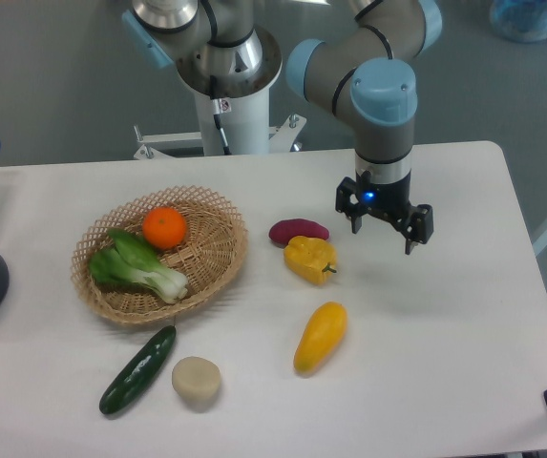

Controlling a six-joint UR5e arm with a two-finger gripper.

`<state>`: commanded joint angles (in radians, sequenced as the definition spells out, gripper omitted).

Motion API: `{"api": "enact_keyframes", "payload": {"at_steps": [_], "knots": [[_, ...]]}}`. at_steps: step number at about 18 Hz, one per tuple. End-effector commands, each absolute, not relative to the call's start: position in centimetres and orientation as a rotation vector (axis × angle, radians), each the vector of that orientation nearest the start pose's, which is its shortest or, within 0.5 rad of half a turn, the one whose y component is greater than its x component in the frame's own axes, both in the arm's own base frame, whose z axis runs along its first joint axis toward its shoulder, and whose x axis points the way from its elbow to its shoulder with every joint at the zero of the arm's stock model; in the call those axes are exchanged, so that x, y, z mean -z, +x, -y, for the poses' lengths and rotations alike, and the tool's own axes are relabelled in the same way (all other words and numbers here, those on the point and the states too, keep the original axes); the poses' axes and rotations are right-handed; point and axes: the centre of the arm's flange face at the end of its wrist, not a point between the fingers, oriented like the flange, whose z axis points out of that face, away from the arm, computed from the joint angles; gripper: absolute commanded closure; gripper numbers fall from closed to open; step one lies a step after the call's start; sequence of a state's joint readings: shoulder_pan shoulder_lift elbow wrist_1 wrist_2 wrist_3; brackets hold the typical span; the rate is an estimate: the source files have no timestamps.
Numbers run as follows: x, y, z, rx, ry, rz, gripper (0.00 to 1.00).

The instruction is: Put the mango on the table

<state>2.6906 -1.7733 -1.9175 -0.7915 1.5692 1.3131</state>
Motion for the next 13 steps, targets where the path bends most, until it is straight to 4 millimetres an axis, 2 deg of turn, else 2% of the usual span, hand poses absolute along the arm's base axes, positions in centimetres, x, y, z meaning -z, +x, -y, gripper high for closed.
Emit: {"api": "enact_keyframes", "payload": {"at_steps": [5, 13], "knots": [[-31.02, -42.85, -36.06, -0.360, -3.013, -0.318, 0.00], [-30.87, -42.66, -36.13, -0.354, -3.016, -0.311, 0.00]]}}
